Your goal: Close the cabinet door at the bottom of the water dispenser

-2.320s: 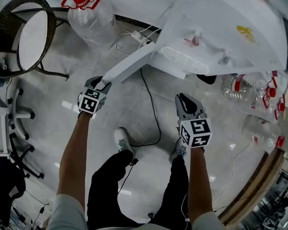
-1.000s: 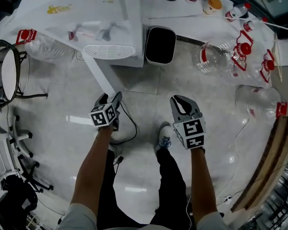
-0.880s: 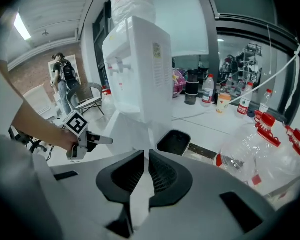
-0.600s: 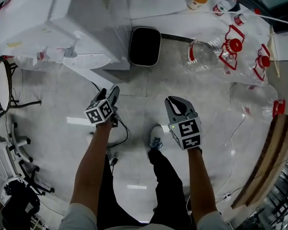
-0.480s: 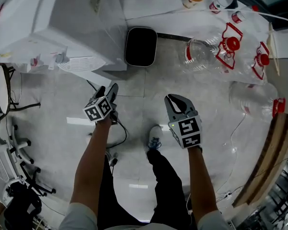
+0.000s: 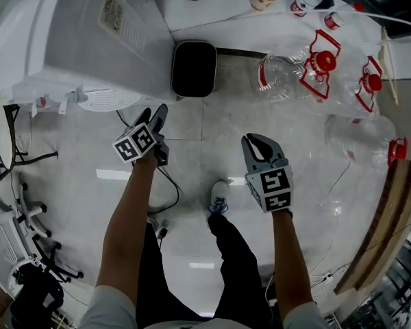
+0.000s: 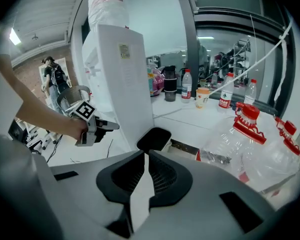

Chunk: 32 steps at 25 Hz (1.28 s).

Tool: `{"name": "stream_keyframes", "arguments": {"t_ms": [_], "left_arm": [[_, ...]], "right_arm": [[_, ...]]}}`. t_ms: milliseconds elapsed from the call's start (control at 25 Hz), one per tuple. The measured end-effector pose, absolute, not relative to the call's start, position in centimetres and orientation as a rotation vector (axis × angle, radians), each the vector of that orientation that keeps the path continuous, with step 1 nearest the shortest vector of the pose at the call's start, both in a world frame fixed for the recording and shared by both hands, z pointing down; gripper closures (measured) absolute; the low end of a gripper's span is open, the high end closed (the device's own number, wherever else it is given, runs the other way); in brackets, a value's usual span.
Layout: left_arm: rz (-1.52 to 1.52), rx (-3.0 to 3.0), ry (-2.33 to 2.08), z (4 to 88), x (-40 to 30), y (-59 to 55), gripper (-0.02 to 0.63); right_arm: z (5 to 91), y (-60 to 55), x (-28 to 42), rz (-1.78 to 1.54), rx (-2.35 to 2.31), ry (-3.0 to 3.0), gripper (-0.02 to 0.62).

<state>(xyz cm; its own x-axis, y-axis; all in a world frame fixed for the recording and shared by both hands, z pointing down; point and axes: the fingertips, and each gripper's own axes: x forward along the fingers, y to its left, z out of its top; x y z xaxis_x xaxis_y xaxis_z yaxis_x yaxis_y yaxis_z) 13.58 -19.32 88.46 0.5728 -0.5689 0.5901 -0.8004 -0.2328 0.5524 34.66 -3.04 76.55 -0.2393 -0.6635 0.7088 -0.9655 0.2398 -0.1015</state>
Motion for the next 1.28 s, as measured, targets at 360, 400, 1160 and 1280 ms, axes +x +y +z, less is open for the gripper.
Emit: {"name": "stream_keyframes", "arguments": {"t_ms": [360, 400, 1160, 1280], "left_arm": [[0.437, 1.983, -1.066, 80.6, 9.3, -15.6, 0.356], [0.449, 2.006, -1.078, 78.6, 8.3, -15.5, 0.395], [0.463, 2.762, -1.182, 28.4, -7.4, -16.6, 0.581], [0.407, 2.82, -1.23, 21.9, -8.7, -16.6, 0.581]], "right_arm": [[68.0, -3.8, 33.4, 0.666, 1.539, -1.973, 0.543], [66.1, -4.2, 33.0, 0.647, 1.553, -1.979, 0.543], [24.2, -8.8, 22.0, 0.127, 1.754, -2.116, 0.566], [18.5, -9.0, 19.8, 0.025, 1.756, -2.162, 0.566]]}}
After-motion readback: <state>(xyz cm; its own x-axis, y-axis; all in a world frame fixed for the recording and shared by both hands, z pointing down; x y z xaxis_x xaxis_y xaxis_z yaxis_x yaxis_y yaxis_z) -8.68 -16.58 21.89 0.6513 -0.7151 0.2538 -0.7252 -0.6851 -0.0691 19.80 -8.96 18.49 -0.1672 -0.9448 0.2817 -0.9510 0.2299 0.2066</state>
